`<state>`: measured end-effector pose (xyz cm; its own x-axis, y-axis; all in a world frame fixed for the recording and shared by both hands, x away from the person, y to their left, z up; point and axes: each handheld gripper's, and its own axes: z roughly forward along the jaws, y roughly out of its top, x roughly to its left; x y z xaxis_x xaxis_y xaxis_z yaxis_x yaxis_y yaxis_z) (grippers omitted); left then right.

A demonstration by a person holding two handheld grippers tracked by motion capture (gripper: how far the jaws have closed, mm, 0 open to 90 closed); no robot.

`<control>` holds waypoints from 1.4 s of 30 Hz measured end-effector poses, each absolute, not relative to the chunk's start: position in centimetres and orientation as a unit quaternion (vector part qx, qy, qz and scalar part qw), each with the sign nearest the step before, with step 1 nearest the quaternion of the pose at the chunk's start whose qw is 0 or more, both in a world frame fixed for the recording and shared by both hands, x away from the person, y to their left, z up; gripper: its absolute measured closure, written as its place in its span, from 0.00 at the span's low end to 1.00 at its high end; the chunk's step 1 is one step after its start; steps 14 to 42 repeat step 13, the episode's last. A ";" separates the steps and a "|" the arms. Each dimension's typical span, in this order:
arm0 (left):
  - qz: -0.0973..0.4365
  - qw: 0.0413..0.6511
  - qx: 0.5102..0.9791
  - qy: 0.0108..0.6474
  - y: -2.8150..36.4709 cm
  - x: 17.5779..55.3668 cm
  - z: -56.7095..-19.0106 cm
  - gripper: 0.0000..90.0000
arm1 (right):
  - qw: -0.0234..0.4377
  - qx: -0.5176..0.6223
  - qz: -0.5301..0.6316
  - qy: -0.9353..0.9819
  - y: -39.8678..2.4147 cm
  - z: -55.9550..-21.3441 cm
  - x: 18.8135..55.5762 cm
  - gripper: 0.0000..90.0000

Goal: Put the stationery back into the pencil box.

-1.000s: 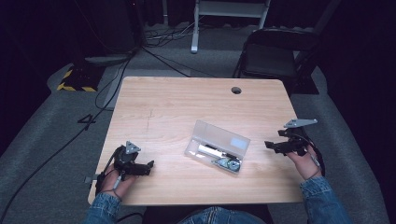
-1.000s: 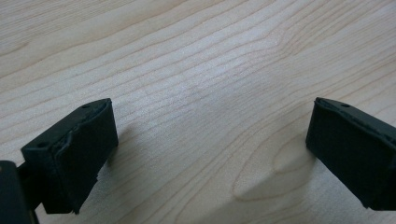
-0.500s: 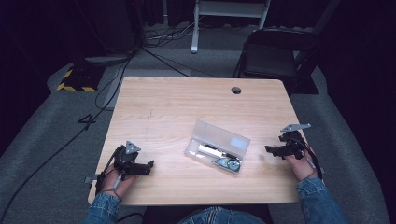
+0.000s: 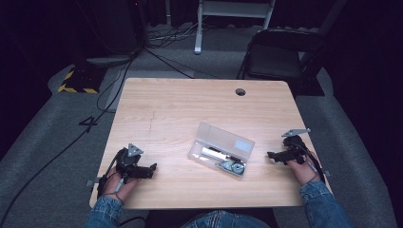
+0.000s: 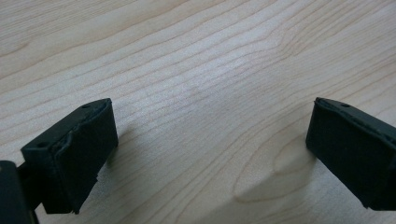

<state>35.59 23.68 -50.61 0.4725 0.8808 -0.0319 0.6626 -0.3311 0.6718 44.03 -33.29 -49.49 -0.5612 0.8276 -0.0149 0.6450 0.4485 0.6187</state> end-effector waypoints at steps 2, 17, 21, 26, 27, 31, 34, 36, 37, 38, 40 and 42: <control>0.172 0.316 0.798 0.484 23.7 35.6 -50.6 0.03 | 0.179 0.433 0.332 0.819 -33.3 -50.4 43.8 0.00; 0.172 0.317 0.798 0.484 23.7 35.6 -50.6 0.03 | 0.183 0.434 0.337 0.815 -33.2 -50.5 43.7 0.00; 0.172 0.317 0.798 0.484 23.7 35.6 -50.6 0.03 | 0.183 0.434 0.337 0.815 -33.2 -50.5 43.7 0.00; 0.172 0.317 0.798 0.484 23.7 35.6 -50.6 0.03 | 0.183 0.434 0.337 0.815 -33.2 -50.5 43.7 0.00; 0.172 0.317 0.798 0.484 23.7 35.6 -50.6 0.03 | 0.183 0.434 0.337 0.815 -33.2 -50.5 43.7 0.00; 0.172 0.317 0.798 0.484 23.7 35.6 -50.6 0.03 | 0.183 0.434 0.337 0.815 -33.2 -50.5 43.7 0.00; 0.172 0.317 0.798 0.484 23.7 35.6 -50.6 0.03 | 0.183 0.434 0.337 0.815 -33.2 -50.5 43.7 0.00; 0.172 0.317 0.798 0.484 23.7 35.6 -50.6 0.03 | 0.183 0.434 0.337 0.815 -33.2 -50.5 43.7 0.00; 0.172 0.317 0.798 0.484 23.7 35.6 -50.6 0.03 | 0.183 0.434 0.337 0.815 -33.2 -50.5 43.7 0.00; 0.172 0.317 0.798 0.484 23.7 35.6 -50.6 0.03 | 0.183 0.434 0.337 0.815 -33.2 -50.5 43.7 0.00; 0.172 0.317 0.798 0.484 23.7 35.6 -50.6 0.03 | 0.183 0.434 0.337 0.815 -33.2 -50.5 43.7 0.00; 0.172 0.317 0.798 0.484 23.7 35.6 -50.6 0.03 | 0.183 0.434 0.337 0.815 -33.2 -50.5 43.7 0.00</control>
